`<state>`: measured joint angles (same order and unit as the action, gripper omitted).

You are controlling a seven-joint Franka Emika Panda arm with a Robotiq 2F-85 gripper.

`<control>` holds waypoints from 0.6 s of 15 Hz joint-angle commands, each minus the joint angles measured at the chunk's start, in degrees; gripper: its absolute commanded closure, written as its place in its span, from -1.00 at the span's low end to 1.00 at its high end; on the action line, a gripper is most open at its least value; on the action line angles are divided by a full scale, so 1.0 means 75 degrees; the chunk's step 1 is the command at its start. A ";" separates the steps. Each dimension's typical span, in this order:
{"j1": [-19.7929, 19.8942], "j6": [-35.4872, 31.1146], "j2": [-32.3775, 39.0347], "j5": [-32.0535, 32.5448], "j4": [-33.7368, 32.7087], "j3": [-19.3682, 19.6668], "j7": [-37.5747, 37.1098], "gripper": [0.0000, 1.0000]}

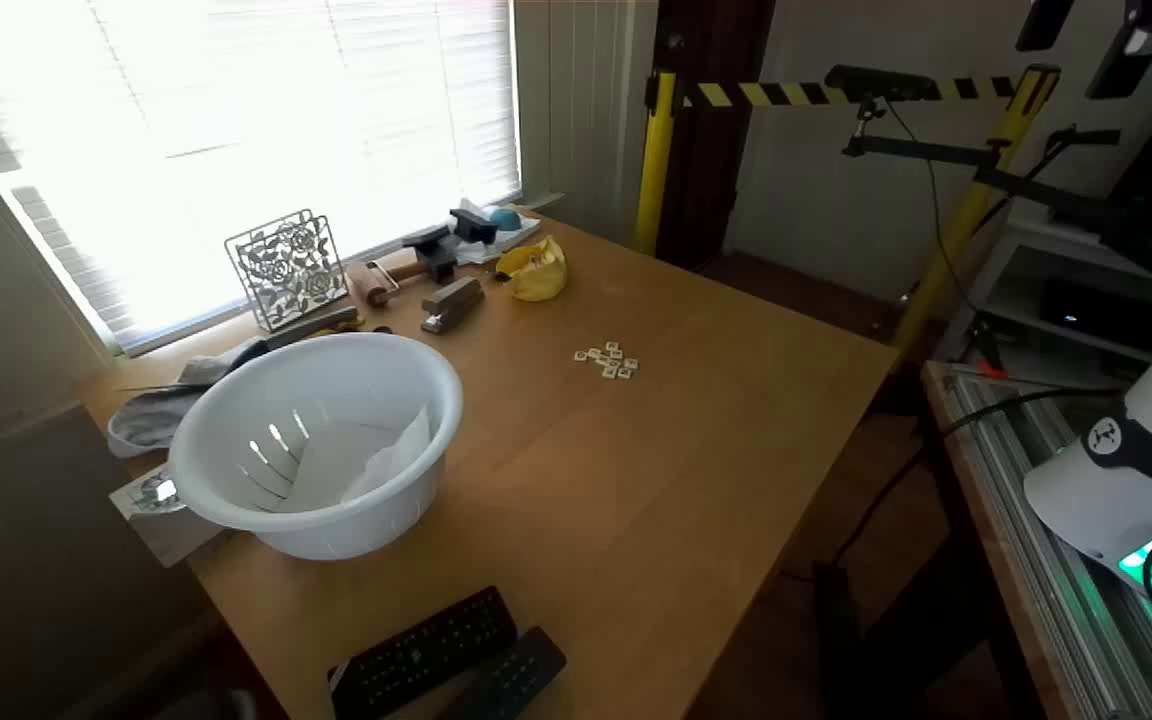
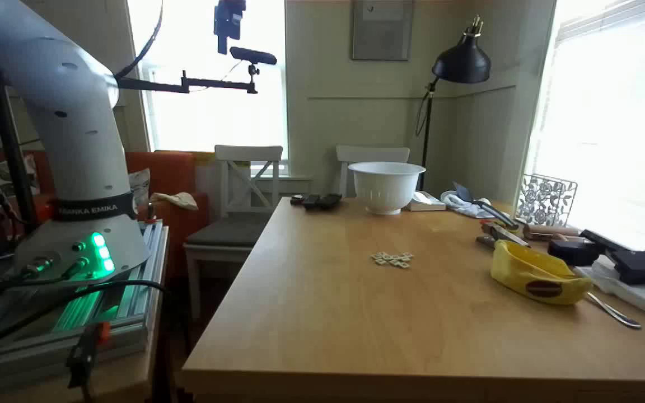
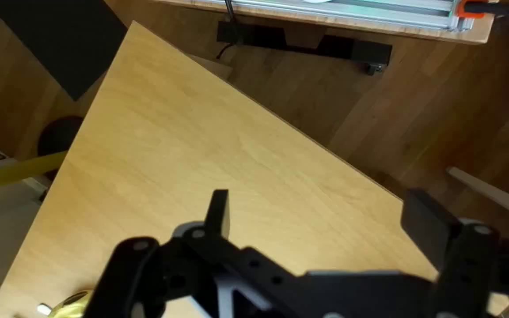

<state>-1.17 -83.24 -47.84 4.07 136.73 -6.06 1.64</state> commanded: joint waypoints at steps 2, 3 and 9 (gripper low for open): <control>-0.0162 0.0025 0.0024 0.0065 -0.0023 0.0100 -0.0095 -1.00; -0.0162 0.0025 0.0024 0.0065 -0.0023 0.0100 -0.0095 -1.00; -0.0005 -0.0086 0.0297 -0.0031 -0.0131 0.0222 -0.0282 -1.00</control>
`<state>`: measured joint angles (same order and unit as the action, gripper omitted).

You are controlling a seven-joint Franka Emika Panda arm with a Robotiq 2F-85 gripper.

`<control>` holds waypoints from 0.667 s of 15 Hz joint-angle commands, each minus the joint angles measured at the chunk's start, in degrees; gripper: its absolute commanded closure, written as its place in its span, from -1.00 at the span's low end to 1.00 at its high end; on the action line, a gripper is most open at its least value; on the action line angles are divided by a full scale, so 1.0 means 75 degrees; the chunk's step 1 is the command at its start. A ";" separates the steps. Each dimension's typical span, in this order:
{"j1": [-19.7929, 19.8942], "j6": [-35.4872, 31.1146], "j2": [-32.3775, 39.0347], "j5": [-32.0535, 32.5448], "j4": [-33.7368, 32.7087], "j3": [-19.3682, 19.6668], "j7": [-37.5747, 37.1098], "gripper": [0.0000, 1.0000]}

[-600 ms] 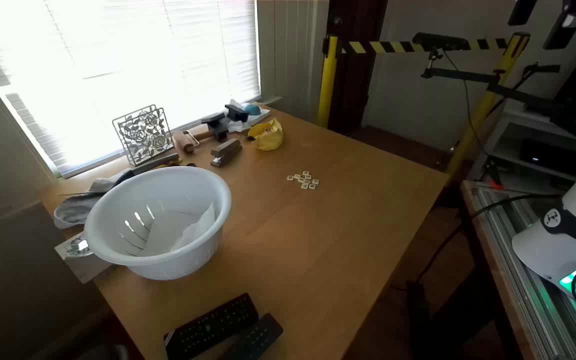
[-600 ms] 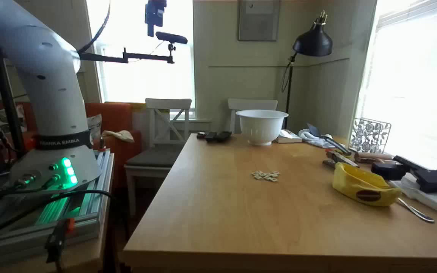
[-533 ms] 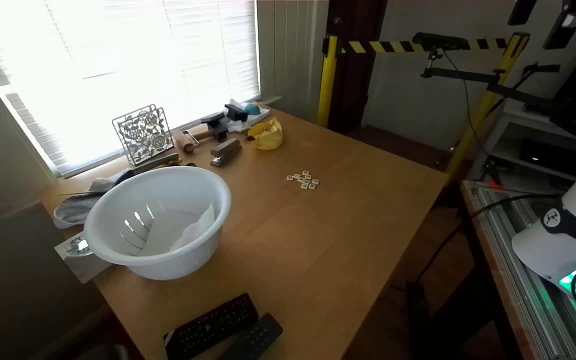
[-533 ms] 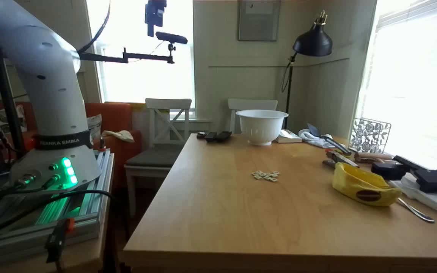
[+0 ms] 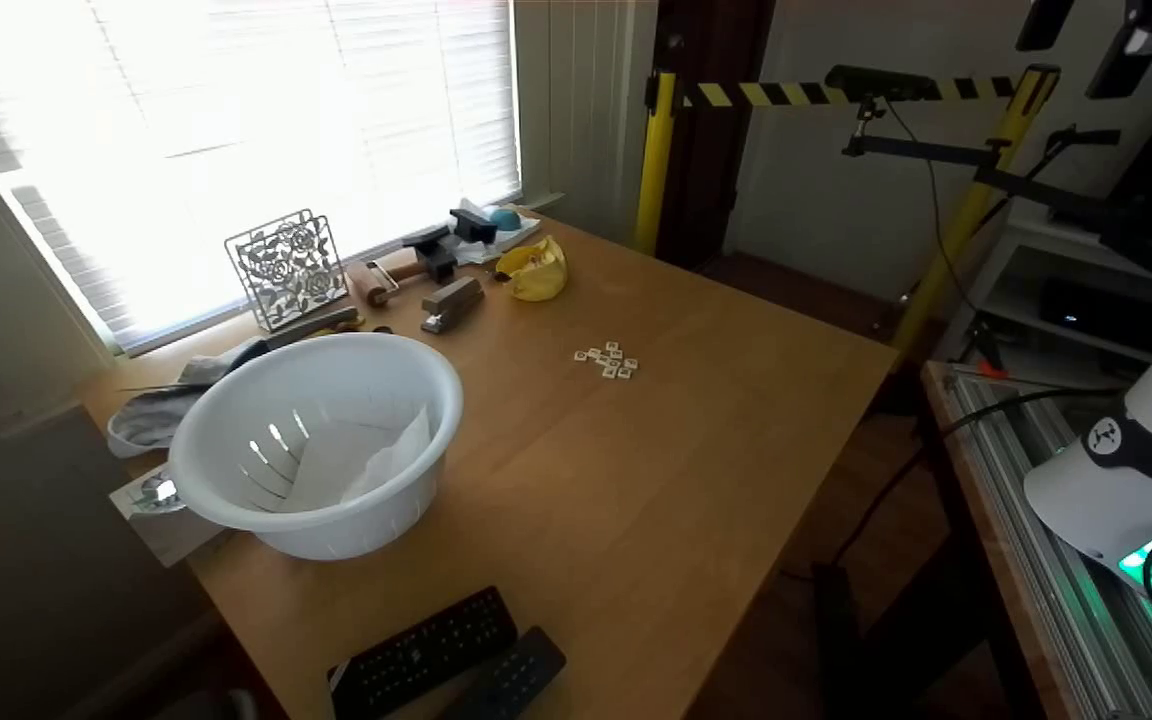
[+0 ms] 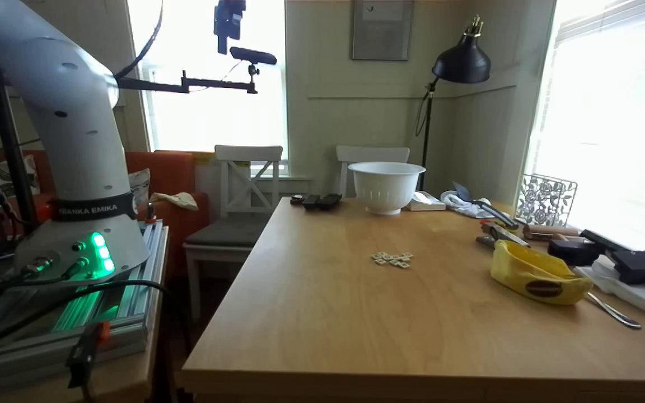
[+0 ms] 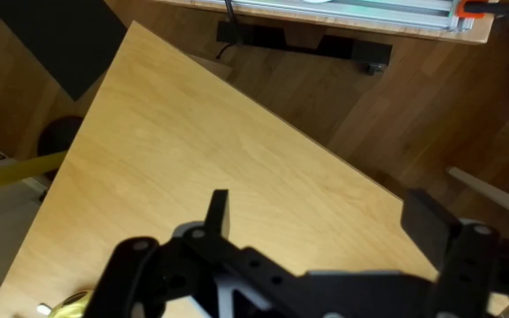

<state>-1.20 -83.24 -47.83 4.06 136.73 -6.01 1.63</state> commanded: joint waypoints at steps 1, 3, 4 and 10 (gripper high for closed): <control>0.0108 -0.0249 0.0429 -0.0062 -0.0160 0.0309 -0.0435 -1.00; 0.0247 -0.0582 0.0845 -0.0138 -0.0245 0.0627 -0.0531 -1.00; 0.0319 -0.0846 0.1075 -0.0216 -0.0272 0.0789 -0.0605 -1.00; 0.0300 -0.2190 0.1856 -0.0236 -0.0133 0.2027 0.1128 -1.00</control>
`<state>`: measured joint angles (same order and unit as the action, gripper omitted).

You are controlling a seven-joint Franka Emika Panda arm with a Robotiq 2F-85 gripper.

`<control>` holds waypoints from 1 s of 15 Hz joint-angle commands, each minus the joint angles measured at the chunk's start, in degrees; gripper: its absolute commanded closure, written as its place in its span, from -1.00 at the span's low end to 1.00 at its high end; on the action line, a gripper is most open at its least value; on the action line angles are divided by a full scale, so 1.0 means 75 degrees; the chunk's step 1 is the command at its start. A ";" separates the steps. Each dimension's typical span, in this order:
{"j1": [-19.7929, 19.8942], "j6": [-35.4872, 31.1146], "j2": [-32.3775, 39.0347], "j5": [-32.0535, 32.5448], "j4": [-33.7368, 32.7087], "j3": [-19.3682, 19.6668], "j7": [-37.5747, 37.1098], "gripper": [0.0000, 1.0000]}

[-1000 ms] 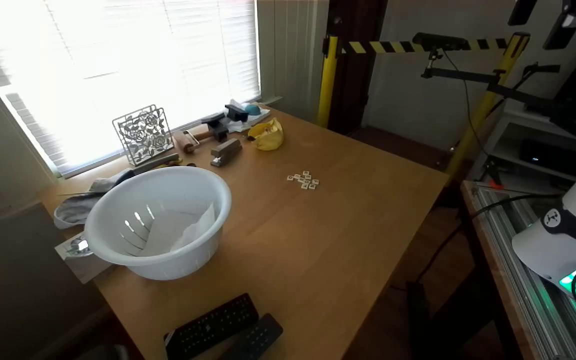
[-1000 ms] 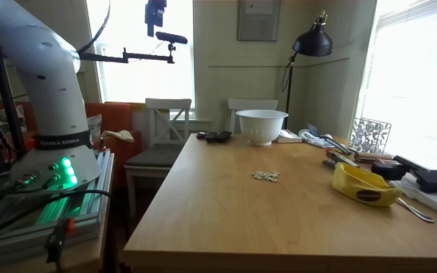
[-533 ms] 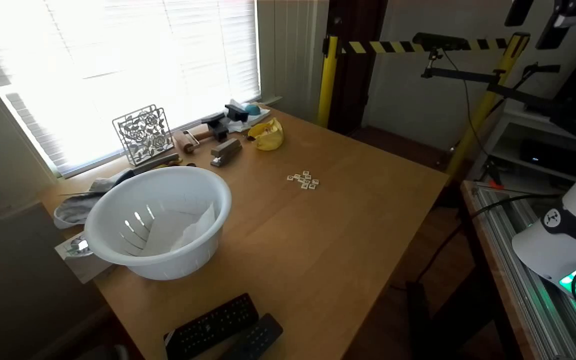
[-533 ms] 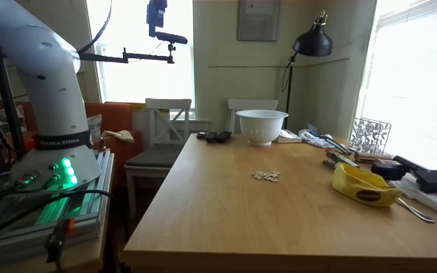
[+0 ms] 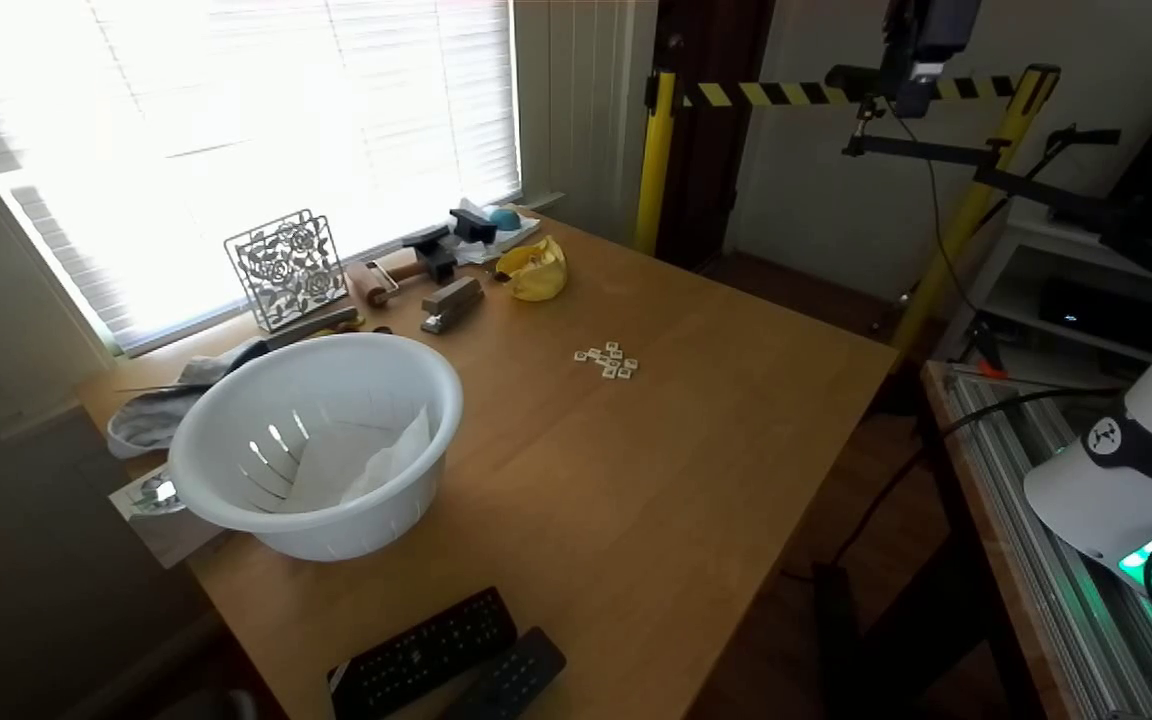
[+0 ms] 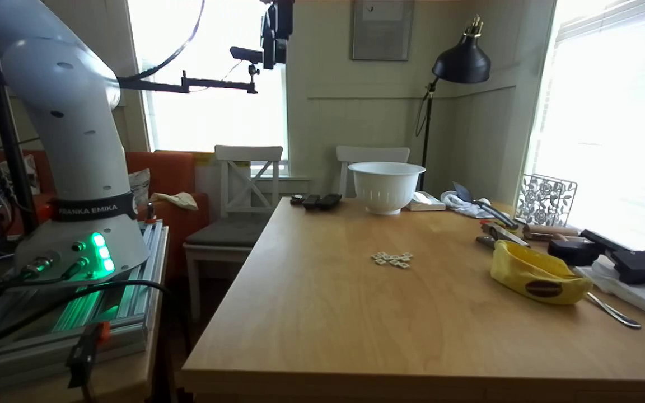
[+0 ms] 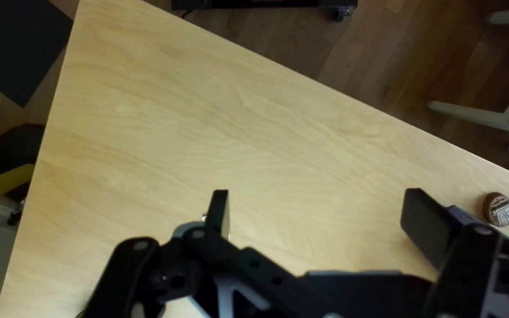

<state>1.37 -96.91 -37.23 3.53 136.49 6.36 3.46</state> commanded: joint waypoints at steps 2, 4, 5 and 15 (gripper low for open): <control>-0.0097 -0.0517 0.0789 -0.0230 -0.0087 0.0633 0.1584 -1.00; -0.0055 -0.0404 0.1175 -0.0349 -0.0172 0.0741 0.1899 -1.00; 0.0100 -0.0396 0.0786 -0.0157 -0.0011 0.0535 0.1603 -1.00; 0.0093 -0.1610 0.1053 -0.0075 0.0530 0.0385 0.1586 -1.00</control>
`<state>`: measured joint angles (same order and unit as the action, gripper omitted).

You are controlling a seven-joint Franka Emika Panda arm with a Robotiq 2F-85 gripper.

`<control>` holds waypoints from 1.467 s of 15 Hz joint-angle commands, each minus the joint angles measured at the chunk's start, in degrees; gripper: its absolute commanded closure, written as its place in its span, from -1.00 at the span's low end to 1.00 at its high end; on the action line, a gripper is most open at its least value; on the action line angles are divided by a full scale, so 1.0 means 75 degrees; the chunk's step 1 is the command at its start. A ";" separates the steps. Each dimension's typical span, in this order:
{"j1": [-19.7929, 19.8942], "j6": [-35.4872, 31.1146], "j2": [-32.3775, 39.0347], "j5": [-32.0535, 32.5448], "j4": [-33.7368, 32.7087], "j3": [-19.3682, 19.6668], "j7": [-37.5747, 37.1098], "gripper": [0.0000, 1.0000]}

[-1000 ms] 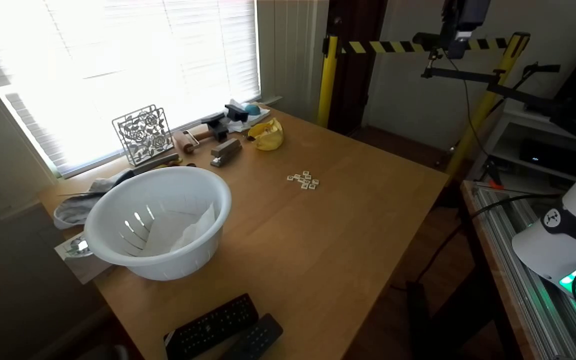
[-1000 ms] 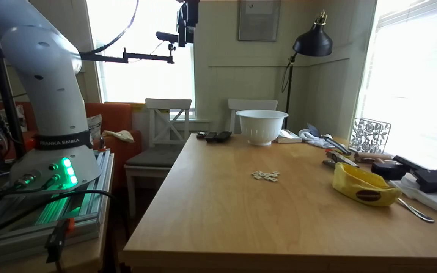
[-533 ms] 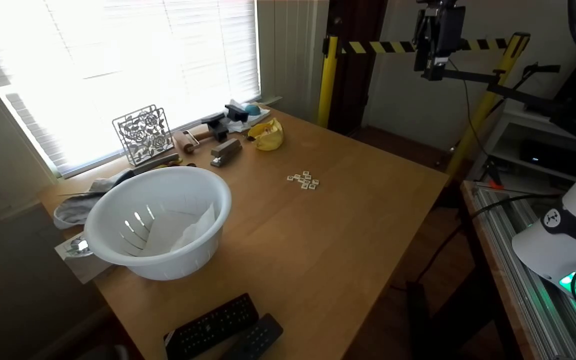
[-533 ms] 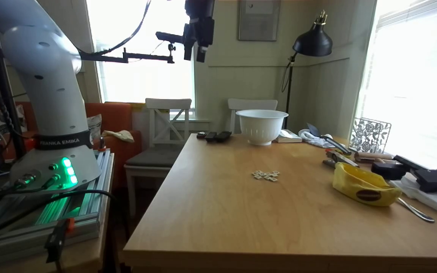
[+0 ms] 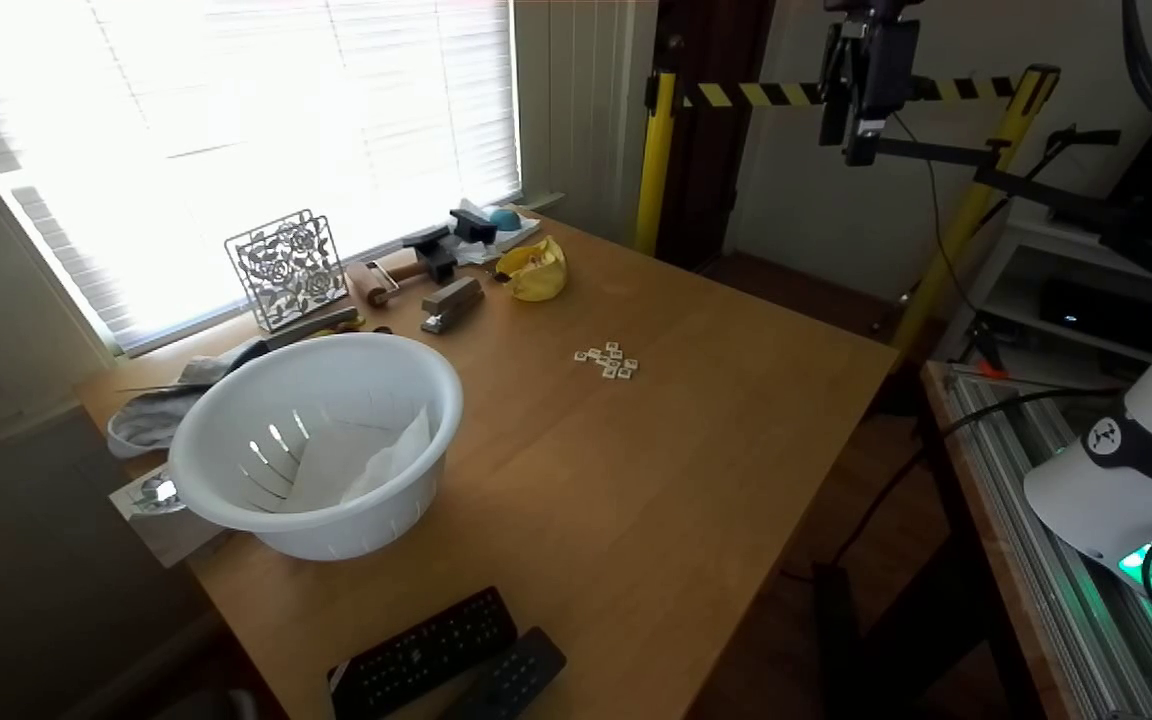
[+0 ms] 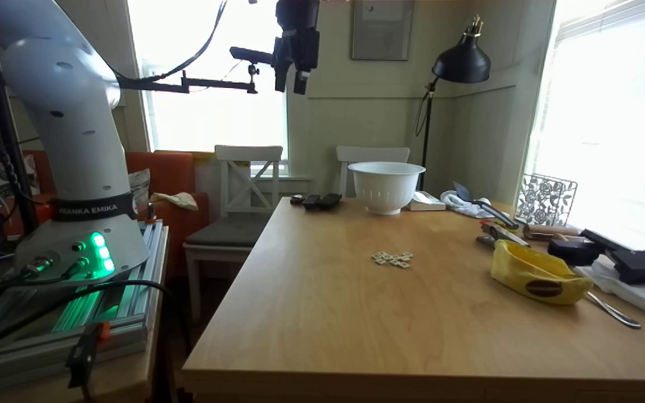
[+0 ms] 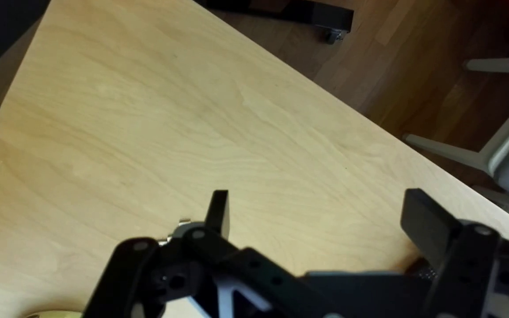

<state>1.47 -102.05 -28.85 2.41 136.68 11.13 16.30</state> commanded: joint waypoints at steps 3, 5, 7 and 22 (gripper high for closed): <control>-0.0094 -0.2611 0.0037 0.0026 0.1266 -0.0523 -0.0157 -1.00; -0.0160 -0.3626 0.0201 0.0023 0.1632 -0.0705 -0.0215 -1.00; -0.0196 -0.4378 0.0484 -0.0032 0.1810 -0.0717 -0.0169 -1.00; 0.0032 -0.6544 0.2983 -0.0829 0.1551 0.0248 0.0962 -1.00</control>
<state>1.41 -148.96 -11.63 -0.53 150.38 12.43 20.19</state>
